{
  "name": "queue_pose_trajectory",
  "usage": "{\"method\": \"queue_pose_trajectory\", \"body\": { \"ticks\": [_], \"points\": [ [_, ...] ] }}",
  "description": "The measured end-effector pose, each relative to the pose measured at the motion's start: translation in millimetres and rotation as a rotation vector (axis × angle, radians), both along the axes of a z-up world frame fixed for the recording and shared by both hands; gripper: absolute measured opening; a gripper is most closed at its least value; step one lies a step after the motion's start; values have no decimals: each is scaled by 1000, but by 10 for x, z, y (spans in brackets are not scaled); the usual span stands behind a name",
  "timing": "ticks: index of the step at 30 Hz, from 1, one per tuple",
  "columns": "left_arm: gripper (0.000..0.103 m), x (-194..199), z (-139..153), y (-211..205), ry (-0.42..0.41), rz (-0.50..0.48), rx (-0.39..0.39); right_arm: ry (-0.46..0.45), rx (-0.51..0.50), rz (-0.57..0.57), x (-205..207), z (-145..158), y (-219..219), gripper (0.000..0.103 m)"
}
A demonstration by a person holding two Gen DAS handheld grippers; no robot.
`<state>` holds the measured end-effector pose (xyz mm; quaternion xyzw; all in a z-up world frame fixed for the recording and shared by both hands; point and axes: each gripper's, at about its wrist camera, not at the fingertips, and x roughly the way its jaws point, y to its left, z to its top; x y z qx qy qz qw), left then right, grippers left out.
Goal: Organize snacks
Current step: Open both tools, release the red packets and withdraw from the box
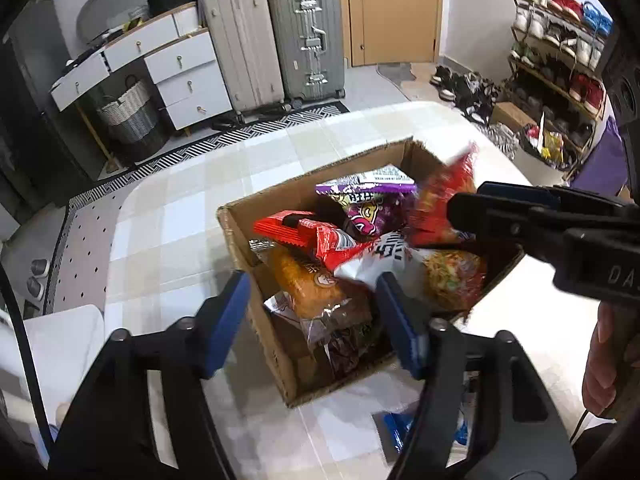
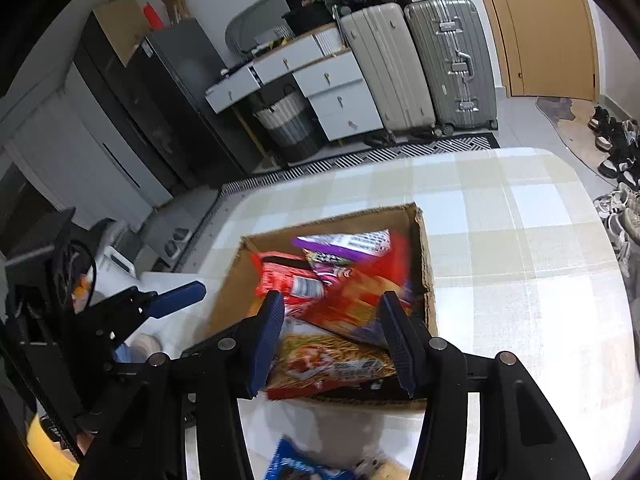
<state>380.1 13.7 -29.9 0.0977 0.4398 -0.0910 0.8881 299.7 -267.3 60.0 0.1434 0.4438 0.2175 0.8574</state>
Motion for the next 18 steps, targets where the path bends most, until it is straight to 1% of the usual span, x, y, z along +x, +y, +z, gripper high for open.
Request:
{"method": "queue_pose_trajectory", "body": {
  "ticks": [2, 5, 9, 12, 15, 18],
  "points": [
    [75, -108, 98, 20, -16, 12, -11, -12, 6, -9, -63, 77, -21, 51],
    [77, -313, 241, 14, -38, 16, -11, -37, 11, -11, -208, 227, -57, 51],
    [78, -661, 433, -28, -77, 26, -2, -56, 12, -7, -413, 394, -86, 51],
    [78, -914, 563, -65, -98, 30, 5, -80, 9, -9, -638, 544, -126, 52],
    [81, -1252, 759, -109, -145, 55, 4, -111, -15, -8, -848, 667, -123, 57],
    [83, -1585, 961, -162, -179, 44, -15, -139, -24, -9, -1056, 780, -144, 64]
  ]
}}
